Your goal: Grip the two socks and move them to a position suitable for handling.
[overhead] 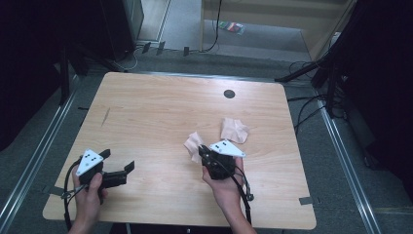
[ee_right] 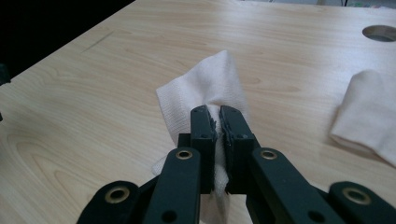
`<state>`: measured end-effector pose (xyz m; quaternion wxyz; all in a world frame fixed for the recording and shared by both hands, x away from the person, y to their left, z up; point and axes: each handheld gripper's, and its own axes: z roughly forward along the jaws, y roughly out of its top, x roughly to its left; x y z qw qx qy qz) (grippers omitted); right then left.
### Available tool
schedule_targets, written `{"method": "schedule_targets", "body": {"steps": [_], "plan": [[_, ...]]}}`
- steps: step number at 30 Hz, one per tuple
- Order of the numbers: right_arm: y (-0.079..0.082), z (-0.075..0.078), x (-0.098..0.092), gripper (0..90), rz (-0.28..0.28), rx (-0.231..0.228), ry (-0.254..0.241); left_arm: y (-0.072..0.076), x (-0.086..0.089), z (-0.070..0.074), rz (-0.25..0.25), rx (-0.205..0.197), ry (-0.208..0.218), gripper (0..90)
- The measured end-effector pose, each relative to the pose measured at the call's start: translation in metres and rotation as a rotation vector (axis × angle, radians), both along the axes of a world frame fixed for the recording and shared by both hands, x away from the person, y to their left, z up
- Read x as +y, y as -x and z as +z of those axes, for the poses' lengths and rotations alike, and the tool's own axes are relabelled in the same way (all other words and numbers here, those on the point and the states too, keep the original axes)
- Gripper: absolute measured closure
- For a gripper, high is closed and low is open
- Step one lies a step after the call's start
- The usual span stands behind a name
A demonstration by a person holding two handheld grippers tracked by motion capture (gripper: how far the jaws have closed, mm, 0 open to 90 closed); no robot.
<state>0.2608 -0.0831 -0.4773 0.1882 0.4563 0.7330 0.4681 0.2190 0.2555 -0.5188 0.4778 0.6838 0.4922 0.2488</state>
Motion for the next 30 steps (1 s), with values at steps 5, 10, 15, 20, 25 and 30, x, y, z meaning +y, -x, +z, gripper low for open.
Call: {"method": "schedule_targets", "body": {"steps": [5,10,15,20,25,30], "plan": [[0.009,-0.008,-0.005,85.5,-0.017,-0.002,0.007,-0.006,-0.028,0.006,-0.046,-0.008,-0.015,1.1],[0.016,-0.021,-0.011,85.5,-0.03,0.023,0.002,-0.019,-0.061,0.011,-0.087,-0.009,0.045,1.1],[0.018,-0.03,-0.011,85.5,-0.037,0.037,0.008,-0.02,-0.081,0.005,-0.133,-0.012,0.05,1.1],[0.022,-0.043,-0.008,85.4,-0.024,0.062,0.012,-0.018,-0.083,-0.003,-0.154,0.0,0.043,1.1],[0.022,-0.052,-0.009,62.6,-0.036,0.091,-0.021,-0.016,-0.082,-0.008,-0.168,0.027,0.031,1.1],[0.024,-0.045,-0.02,61.5,-0.078,0.052,-0.026,-0.016,-0.078,-0.012,-0.156,0.053,0.026,1.1]]}}
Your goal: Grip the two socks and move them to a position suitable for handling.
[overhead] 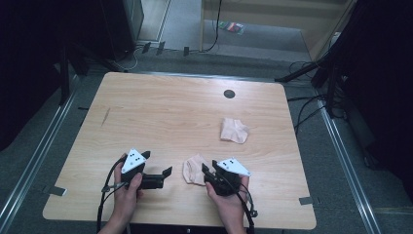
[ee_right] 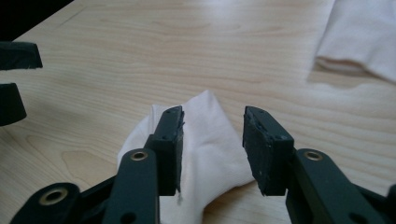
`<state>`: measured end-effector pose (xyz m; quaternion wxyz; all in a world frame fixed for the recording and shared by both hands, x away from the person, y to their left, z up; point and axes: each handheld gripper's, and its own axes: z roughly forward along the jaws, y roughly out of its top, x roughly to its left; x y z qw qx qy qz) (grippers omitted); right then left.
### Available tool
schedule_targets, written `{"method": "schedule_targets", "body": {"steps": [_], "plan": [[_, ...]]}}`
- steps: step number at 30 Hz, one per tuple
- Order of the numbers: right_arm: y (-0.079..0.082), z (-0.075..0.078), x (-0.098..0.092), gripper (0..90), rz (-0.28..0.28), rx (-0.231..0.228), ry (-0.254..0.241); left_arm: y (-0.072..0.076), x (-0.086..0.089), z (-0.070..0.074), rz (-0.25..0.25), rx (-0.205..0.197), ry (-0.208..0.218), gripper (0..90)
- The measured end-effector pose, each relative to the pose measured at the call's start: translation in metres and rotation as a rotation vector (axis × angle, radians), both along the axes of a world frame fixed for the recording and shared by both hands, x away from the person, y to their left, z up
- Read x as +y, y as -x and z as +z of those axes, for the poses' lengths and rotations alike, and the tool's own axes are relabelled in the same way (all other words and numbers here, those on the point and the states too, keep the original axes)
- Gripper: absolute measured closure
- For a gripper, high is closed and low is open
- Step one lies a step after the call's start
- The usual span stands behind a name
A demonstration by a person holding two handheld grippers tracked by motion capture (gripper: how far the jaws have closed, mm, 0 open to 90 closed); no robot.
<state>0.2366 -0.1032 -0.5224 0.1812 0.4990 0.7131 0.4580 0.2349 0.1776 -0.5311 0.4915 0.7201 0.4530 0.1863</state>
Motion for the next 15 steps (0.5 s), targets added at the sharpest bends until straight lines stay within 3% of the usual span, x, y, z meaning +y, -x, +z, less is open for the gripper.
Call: {"method": "schedule_targets", "body": {"steps": [1,3,5,6,11,12,15], "plan": [[0.003,0.001,0.004,64.6,0.067,0.005,-0.002,0.0,0.0,-0.001,0.006,0.005,0.0,1.2],[0.005,-0.002,0.013,64.9,0.133,0.027,0.009,-0.001,0.0,-0.002,0.029,0.009,-0.013,6.2],[0.007,-0.007,0.02,64.6,0.163,0.038,0.027,-0.001,-0.001,-0.002,0.038,0.015,-0.018,11.1],[0.009,-0.015,0.031,61.9,0.191,0.049,0.062,-0.002,-0.001,-0.003,0.048,0.02,-0.018,13.4],[0.009,-0.024,0.039,69.3,0.201,0.075,0.119,-0.002,-0.003,-0.005,0.02,0.03,-0.006,14.1],[0.009,-0.026,0.039,79.3,0.186,0.074,0.135,-0.003,-0.004,-0.006,0.003,0.042,0.007,14.4],[0.009,-0.025,0.037,87.8,0.177,0.075,0.126,-0.004,-0.009,-0.009,-0.015,0.067,0.029,14.7]]}}
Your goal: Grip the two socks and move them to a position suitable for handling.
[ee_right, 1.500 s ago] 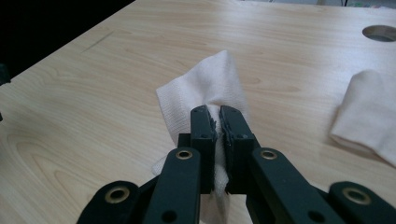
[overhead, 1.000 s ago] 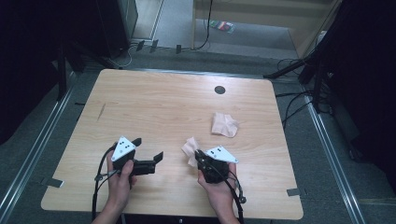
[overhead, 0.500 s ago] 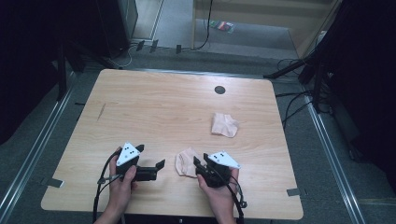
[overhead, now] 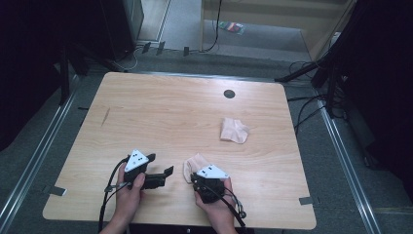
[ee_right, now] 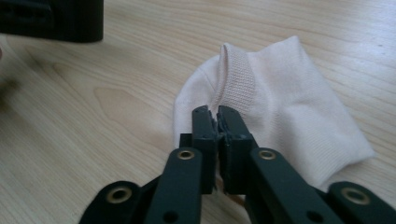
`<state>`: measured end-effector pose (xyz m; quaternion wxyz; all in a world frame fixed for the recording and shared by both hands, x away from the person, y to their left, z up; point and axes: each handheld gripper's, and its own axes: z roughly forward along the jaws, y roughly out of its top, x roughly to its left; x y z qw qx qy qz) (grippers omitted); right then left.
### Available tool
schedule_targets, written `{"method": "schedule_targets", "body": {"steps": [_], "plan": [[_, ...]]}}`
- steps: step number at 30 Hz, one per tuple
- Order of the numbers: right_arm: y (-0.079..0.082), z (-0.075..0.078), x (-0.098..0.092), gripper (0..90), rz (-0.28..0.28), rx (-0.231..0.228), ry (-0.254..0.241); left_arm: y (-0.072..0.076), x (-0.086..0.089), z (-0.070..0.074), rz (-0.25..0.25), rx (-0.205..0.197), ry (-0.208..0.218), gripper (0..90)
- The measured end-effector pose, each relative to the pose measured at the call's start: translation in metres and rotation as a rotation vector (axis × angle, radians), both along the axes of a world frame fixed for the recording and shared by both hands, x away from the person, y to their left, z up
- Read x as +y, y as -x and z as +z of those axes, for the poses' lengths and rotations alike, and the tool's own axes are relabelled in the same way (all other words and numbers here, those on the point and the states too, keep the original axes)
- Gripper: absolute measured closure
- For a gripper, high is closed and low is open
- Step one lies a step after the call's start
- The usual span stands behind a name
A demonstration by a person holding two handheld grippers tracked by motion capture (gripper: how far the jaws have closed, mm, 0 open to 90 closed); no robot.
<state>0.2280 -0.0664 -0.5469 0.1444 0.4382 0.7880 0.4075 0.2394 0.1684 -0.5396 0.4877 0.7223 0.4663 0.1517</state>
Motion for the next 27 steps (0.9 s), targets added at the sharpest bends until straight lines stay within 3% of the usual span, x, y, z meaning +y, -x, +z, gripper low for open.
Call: {"method": "schedule_targets", "body": {"steps": [2,6,7,10,12,15,19,22,25,27], "plan": [[0.0,0.003,-0.002,88.4,-0.005,-0.003,-0.024,-0.001,-0.003,-0.001,-0.019,0.014,0.02,14.7],[0.001,0.01,-0.007,88.5,-0.016,-0.023,-0.058,-0.002,-0.007,-0.001,-0.021,0.017,0.017,14.6],[0.001,0.014,-0.011,88.5,-0.02,-0.022,-0.096,-0.002,-0.008,-0.001,-0.031,0.023,0.03,14.6],[0.001,0.022,-0.018,88.5,-0.039,-0.043,-0.125,-0.005,-0.014,-0.004,-0.052,0.044,0.017,14.7],[0.001,0.026,-0.021,88.4,-0.054,-0.06,-0.139,-0.01,-0.024,-0.007,-0.063,0.072,-0.032,19.2],[0.001,0.029,-0.028,88.4,-0.069,-0.094,-0.165,-0.016,-0.033,-0.007,-0.095,0.086,-0.036,25.5],[0.0,0.032,-0.034,88.4,-0.082,-0.097,-0.192,-0.018,-0.042,-0.006,-0.124,0.083,-0.056,34.8],[-0.002,0.033,-0.039,88.4,-0.093,-0.088,-0.218,-0.021,-0.054,-0.011,-0.161,0.114,-0.083,39.2],[-0.003,0.034,-0.041,88.4,-0.094,-0.086,-0.228,-0.022,-0.057,-0.012,-0.153,0.113,-0.108,43.8],[-0.002,0.034,-0.043,88.4,-0.092,-0.088,-0.236,-0.023,-0.059,-0.011,-0.151,0.116,-0.135,51.9]]}}
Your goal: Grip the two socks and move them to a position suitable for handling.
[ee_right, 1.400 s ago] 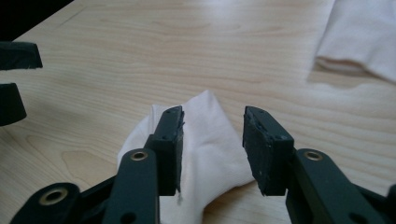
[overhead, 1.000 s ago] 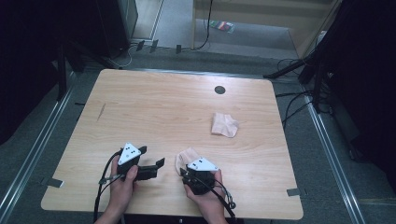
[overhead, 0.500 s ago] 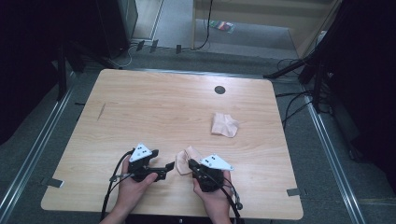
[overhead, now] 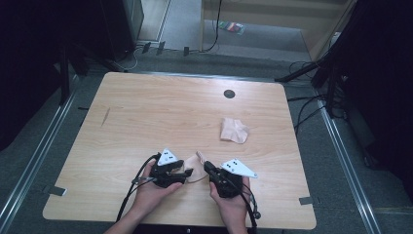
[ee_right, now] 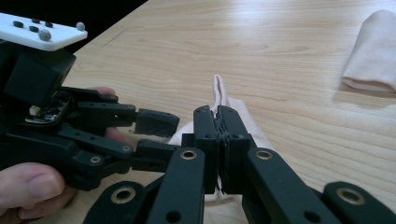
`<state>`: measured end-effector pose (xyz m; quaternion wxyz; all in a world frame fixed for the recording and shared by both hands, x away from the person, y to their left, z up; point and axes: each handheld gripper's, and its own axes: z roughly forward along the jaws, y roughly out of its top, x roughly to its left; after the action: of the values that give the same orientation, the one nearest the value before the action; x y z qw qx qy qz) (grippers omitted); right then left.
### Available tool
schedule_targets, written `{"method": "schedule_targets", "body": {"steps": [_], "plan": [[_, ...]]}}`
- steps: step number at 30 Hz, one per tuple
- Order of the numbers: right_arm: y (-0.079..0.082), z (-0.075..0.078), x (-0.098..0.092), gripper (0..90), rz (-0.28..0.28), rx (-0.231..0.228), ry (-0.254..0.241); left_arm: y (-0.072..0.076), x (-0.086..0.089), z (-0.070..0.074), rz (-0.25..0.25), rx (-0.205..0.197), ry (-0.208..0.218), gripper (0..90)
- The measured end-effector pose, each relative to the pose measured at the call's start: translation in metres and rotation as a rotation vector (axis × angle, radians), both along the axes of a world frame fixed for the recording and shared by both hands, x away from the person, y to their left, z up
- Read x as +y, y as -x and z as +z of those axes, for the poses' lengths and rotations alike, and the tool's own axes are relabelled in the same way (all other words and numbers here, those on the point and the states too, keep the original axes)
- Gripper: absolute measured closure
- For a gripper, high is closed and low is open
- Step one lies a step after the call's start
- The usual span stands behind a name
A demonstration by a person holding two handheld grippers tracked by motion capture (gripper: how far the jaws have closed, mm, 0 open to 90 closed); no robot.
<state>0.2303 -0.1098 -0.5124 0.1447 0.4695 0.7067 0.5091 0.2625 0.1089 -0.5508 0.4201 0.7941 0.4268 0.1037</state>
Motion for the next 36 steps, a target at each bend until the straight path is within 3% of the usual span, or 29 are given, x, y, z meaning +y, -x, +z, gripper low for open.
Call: {"method": "schedule_targets", "body": {"steps": [5,9,12,27,29,36], "plan": [[0.0,0.001,-0.003,88.4,-0.004,-0.002,-0.009,-0.002,0.001,-0.001,0.01,0.005,-0.004,61.2],[-0.001,0.001,-0.007,88.4,-0.01,0.002,-0.017,-0.003,0.005,-0.001,0.018,0.0,-0.018,77.0],[-0.003,0.002,-0.013,88.4,-0.022,-0.002,-0.024,-0.003,0.011,-0.001,-0.004,0.006,0.004,87.2],[-0.013,-0.004,-0.034,88.8,-0.078,0.035,-0.026,0.002,0.044,0.005,0.016,-0.023,0.007,89.2],[-0.014,-0.006,-0.034,88.8,-0.077,0.035,-0.019,0.004,0.05,0.006,0.019,-0.019,0.029,89.2],[-0.016,-0.017,-0.038,89.4,-0.073,0.093,-0.015,0.009,0.072,0.009,0.044,-0.018,0.03,89.5]]}}
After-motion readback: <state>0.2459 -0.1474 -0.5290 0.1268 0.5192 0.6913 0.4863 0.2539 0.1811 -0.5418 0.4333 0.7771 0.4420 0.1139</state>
